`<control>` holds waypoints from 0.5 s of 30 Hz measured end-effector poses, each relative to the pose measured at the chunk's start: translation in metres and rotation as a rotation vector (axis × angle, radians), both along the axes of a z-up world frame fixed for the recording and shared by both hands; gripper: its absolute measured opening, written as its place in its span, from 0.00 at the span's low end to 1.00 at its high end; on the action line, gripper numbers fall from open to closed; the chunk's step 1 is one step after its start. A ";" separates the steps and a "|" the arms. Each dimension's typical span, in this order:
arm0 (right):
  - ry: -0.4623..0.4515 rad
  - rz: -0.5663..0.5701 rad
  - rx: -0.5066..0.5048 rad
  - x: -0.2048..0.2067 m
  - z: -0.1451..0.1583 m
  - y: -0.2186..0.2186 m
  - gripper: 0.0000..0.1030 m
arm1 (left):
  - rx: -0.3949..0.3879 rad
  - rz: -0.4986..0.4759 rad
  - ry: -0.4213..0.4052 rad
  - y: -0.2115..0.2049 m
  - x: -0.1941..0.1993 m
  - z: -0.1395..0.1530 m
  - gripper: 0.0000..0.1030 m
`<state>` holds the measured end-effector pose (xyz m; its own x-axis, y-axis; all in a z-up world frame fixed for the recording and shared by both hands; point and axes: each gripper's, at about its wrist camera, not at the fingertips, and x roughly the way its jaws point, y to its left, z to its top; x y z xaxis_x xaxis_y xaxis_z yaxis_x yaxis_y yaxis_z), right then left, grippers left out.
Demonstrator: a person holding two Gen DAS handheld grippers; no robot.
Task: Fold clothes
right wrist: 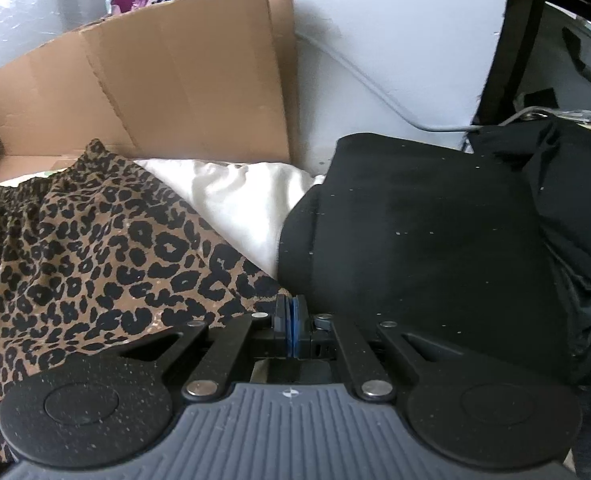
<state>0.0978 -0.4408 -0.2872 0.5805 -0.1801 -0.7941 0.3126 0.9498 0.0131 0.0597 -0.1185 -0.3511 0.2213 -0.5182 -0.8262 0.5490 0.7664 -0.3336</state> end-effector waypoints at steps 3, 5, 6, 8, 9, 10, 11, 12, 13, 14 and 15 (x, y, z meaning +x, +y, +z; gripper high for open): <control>0.021 -0.015 -0.012 0.001 -0.005 0.000 0.00 | 0.022 -0.019 0.005 -0.006 0.000 -0.007 0.02; 0.052 -0.026 -0.007 0.005 -0.015 0.000 0.00 | 0.044 -0.026 0.027 -0.010 0.004 -0.015 0.03; 0.065 -0.037 0.000 0.007 -0.020 -0.001 0.00 | 0.052 -0.032 0.040 -0.011 0.006 -0.019 0.03; 0.093 -0.059 0.016 0.012 -0.029 -0.002 0.00 | 0.054 -0.042 0.047 -0.011 0.007 -0.021 0.02; 0.090 -0.066 0.010 0.012 -0.027 0.000 0.00 | 0.050 -0.046 0.049 -0.010 0.007 -0.020 0.03; 0.086 -0.073 0.005 0.012 -0.025 0.002 0.01 | 0.039 -0.050 0.052 -0.008 0.008 -0.018 0.06; 0.079 -0.071 -0.006 0.011 -0.022 0.005 0.02 | 0.025 -0.054 0.060 -0.005 0.008 -0.016 0.08; 0.065 -0.061 -0.012 0.010 -0.017 0.008 0.02 | 0.004 -0.061 0.077 -0.002 0.008 -0.014 0.12; 0.054 -0.051 -0.006 0.009 -0.012 0.011 0.02 | -0.016 -0.068 0.096 0.001 0.008 -0.012 0.12; 0.042 -0.041 0.000 0.007 -0.008 0.013 0.02 | -0.025 -0.075 0.103 0.004 0.006 -0.009 0.13; 0.030 -0.030 0.006 0.006 -0.004 0.016 0.02 | -0.029 -0.085 0.104 0.007 0.003 -0.008 0.13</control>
<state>0.1040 -0.4250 -0.2907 0.5510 -0.1927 -0.8120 0.3416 0.9398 0.0087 0.0630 -0.1111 -0.3586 0.0900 -0.5551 -0.8269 0.5727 0.7082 -0.4130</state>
